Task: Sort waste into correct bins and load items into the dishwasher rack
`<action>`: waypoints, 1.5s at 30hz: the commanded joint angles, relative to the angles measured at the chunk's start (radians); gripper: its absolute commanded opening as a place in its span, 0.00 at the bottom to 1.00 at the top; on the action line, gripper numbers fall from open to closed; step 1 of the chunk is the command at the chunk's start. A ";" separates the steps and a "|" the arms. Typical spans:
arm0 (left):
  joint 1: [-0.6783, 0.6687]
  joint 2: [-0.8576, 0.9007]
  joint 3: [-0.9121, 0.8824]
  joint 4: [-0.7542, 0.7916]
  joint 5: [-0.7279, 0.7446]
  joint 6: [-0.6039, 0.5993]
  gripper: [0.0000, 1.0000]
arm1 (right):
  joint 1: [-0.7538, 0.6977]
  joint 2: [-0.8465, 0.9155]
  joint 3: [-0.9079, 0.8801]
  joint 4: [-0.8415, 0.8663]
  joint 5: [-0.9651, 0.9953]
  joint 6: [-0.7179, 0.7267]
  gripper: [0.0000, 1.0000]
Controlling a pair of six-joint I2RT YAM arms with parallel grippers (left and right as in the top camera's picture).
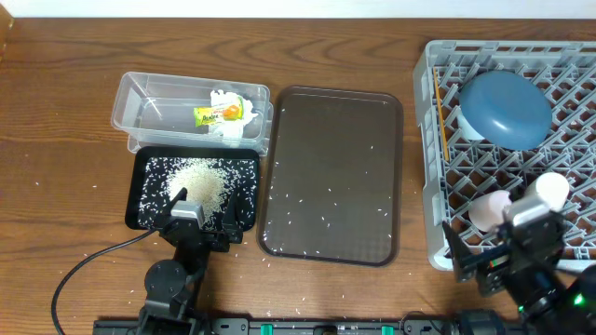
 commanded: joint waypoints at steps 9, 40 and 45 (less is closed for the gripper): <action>0.005 -0.007 -0.030 -0.018 -0.005 0.003 0.98 | -0.042 -0.354 -0.461 0.185 -0.003 -0.005 0.99; 0.005 -0.007 -0.030 -0.018 -0.005 0.003 0.98 | -0.042 -0.426 -1.022 0.944 -0.009 -0.005 0.99; 0.005 -0.007 -0.030 -0.018 -0.005 0.003 0.98 | -0.042 -0.426 -1.022 0.944 -0.009 -0.005 0.99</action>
